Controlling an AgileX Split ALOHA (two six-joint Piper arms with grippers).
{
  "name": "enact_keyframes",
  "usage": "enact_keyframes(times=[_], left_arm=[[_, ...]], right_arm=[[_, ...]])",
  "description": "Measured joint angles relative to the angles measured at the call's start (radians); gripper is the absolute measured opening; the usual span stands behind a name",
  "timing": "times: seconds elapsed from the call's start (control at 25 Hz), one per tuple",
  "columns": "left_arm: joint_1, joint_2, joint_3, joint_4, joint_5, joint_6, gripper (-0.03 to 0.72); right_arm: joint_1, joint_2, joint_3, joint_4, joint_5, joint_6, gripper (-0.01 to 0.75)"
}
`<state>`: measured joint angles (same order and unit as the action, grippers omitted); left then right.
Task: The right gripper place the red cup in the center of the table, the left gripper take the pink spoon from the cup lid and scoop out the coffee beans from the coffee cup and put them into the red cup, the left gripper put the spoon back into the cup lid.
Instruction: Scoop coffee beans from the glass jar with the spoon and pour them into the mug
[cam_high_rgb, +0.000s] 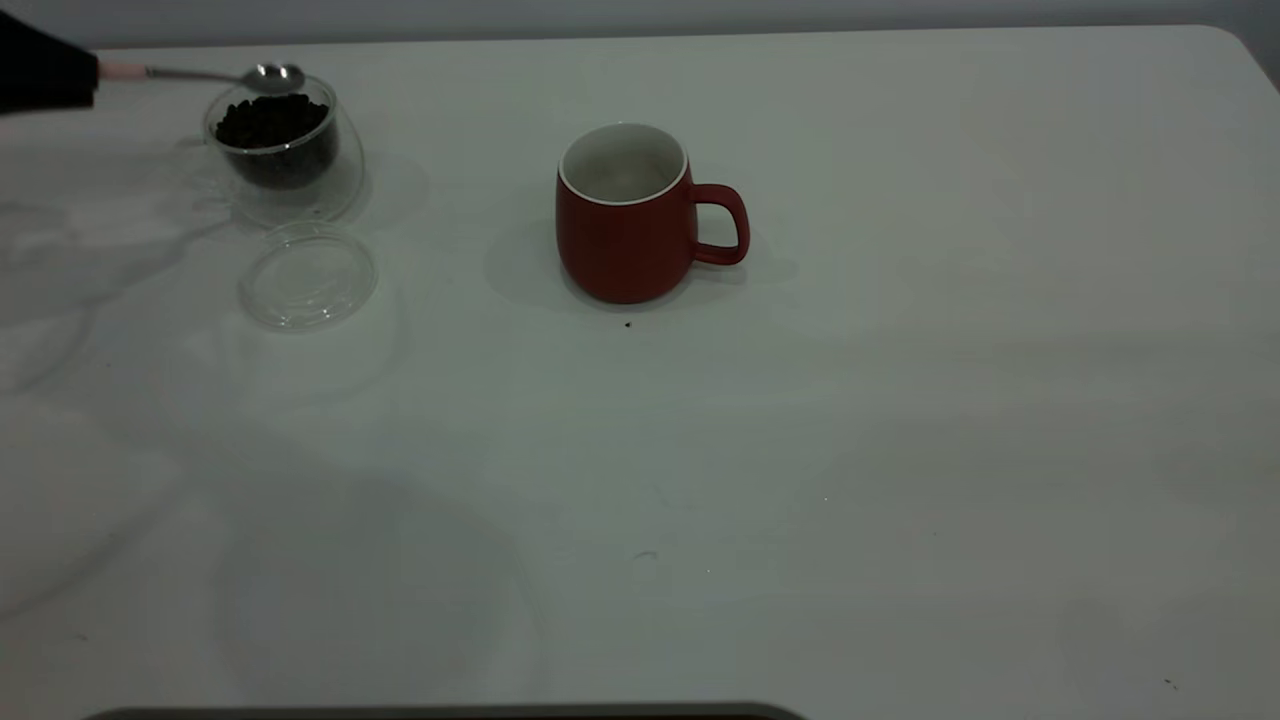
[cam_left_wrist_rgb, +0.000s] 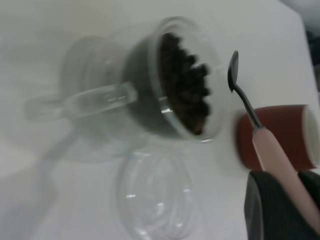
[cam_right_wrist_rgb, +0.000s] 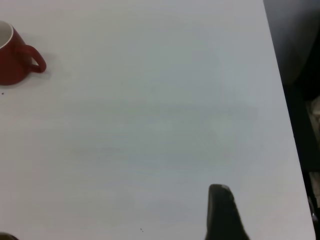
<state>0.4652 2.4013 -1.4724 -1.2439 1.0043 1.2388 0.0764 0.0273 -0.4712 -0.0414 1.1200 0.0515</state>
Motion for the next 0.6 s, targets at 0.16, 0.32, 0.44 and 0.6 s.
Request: enact_keyframes(times=[0.16, 0.32, 0.44, 0.6], left_arm=[[0.0, 0.036, 0.0, -0.001, -0.022, -0.002, 0.127], [0.0, 0.063, 0.0, -0.018, -0.023, -0.002, 0.127], [0.0, 0.072, 0.0, -0.027, -0.023, -0.001, 0.127], [0.0, 0.084, 0.0, -0.031, -0.022, -0.005, 0.127]], right_arm=[[0.0, 0.0, 0.0, 0.0, 0.001, 0.0, 0.486], [0.0, 0.0, 0.0, 0.0, 0.001, 0.0, 0.486], [0.0, 0.0, 0.0, 0.0, 0.001, -0.001, 0.486], [0.0, 0.0, 0.0, 0.0, 0.001, -0.001, 0.486]])
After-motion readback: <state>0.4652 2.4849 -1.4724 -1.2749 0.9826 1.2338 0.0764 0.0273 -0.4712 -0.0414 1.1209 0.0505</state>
